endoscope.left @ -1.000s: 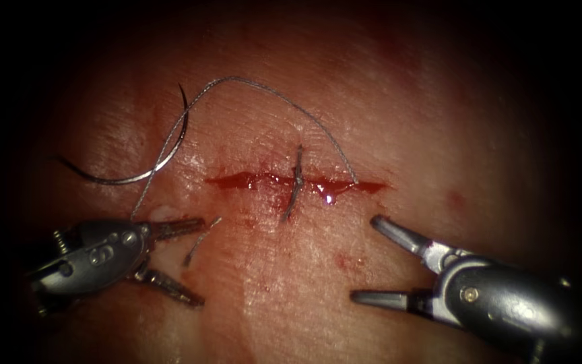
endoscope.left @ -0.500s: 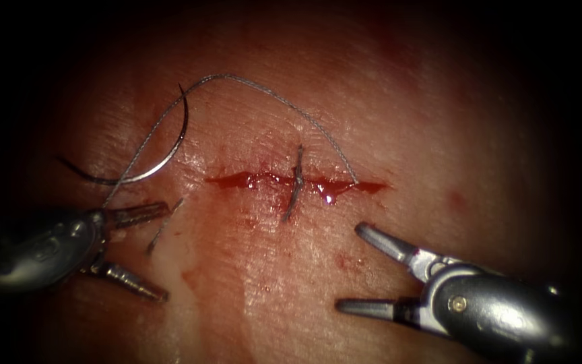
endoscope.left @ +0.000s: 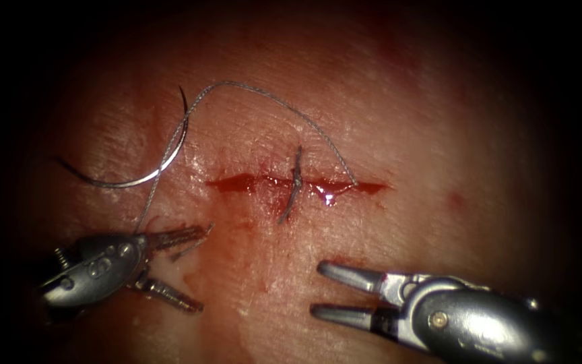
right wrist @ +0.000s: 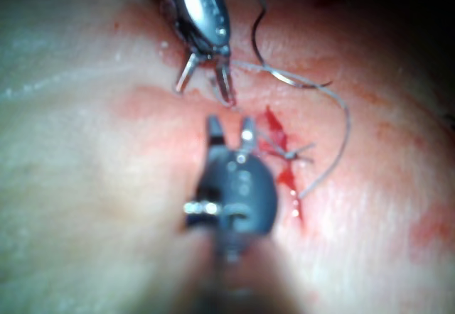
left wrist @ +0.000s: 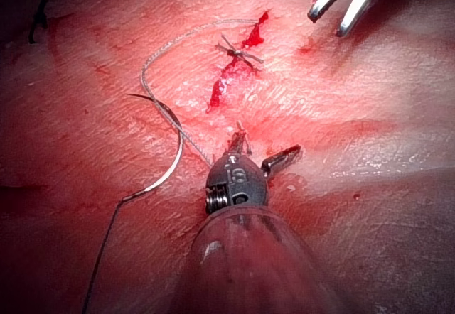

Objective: Wound Closure
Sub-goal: Use the right gripper to cut the short suture tail.

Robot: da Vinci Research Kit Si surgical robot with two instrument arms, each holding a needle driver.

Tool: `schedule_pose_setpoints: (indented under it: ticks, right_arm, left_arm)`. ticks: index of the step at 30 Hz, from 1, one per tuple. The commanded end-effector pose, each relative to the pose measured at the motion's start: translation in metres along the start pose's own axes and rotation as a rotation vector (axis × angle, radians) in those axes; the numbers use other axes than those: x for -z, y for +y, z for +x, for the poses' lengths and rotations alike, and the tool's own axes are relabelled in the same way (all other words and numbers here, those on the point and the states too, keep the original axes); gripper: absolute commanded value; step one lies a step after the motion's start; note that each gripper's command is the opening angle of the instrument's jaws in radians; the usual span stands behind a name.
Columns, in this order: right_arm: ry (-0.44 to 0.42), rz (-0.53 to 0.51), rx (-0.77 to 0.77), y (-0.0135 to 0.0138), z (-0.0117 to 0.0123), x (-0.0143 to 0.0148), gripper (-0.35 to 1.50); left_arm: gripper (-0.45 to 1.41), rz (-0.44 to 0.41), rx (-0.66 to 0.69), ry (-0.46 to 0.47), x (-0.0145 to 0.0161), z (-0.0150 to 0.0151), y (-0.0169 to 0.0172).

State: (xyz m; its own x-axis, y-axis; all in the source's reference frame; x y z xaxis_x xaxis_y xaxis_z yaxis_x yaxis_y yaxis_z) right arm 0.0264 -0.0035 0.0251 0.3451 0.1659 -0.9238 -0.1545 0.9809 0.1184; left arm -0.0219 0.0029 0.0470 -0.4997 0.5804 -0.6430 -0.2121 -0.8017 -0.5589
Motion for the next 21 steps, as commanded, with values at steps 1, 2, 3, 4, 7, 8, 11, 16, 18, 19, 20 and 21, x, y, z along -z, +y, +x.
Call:
schedule_pose_setpoints:
  ticks: [1, 2, 3, 4, 7, 8, 11, 16, 18, 19, 20, 21]
  right_arm:
    - [0.004, -0.001, -0.002, 0.0005, 0.0000, -0.0007, 0.26]
    - [0.004, -0.001, -0.002, 0.0004, 0.0000, -0.0007, 0.26]
    - [0.004, 0.000, -0.002, 0.0004, 0.0000, -0.0006, 0.26]
    - [0.004, 0.000, -0.002, 0.0004, 0.0000, -0.0006, 0.26]
    - [0.003, -0.003, -0.002, 0.0004, 0.0000, -0.0006, 0.27]
    - [0.003, -0.003, -0.002, 0.0004, 0.0000, -0.0006, 0.27]
    - [0.003, -0.003, -0.008, 0.0003, 0.0001, -0.0007, 0.29]
    - [0.001, -0.002, -0.009, 0.0001, 0.0005, -0.0014, 0.29]
    - [0.001, -0.002, -0.008, 0.0001, 0.0005, -0.0014, 0.29]
    - [0.001, -0.002, -0.008, 0.0001, 0.0005, -0.0014, 0.29]
    - [0.001, -0.002, -0.008, 0.0001, 0.0005, -0.0015, 0.29]
    - [0.001, -0.002, -0.008, 0.0001, 0.0005, -0.0015, 0.29]
  left_arm:
    - [0.59, 0.015, -0.006, -0.030, 0.0005, -0.0005, -0.0004]
    - [0.59, 0.021, -0.009, -0.038, 0.0013, -0.0009, -0.0003]
    - [0.59, 0.040, -0.012, -0.052, 0.0025, -0.0013, -0.0004]
    - [0.59, 0.047, -0.014, -0.057, 0.0031, -0.0015, -0.0005]
    - [0.59, 0.079, -0.015, -0.077, 0.0055, -0.0024, -0.0008]
    - [0.59, 0.083, -0.014, -0.077, 0.0058, -0.0025, -0.0008]
    - [0.59, 0.093, -0.006, -0.079, 0.0060, -0.0023, -0.0010]
    - [0.59, 0.072, -0.010, -0.043, 0.0035, 0.0012, 0.0001]
    - [0.59, 0.062, -0.028, -0.040, 0.0022, 0.0028, 0.0006]
    - [0.59, 0.060, -0.030, -0.037, 0.0017, 0.0033, 0.0007]
    - [0.59, 0.059, -0.028, -0.033, 0.0014, 0.0036, 0.0007]
    - [0.59, 0.055, -0.033, -0.030, 0.0010, 0.0038, 0.0007]
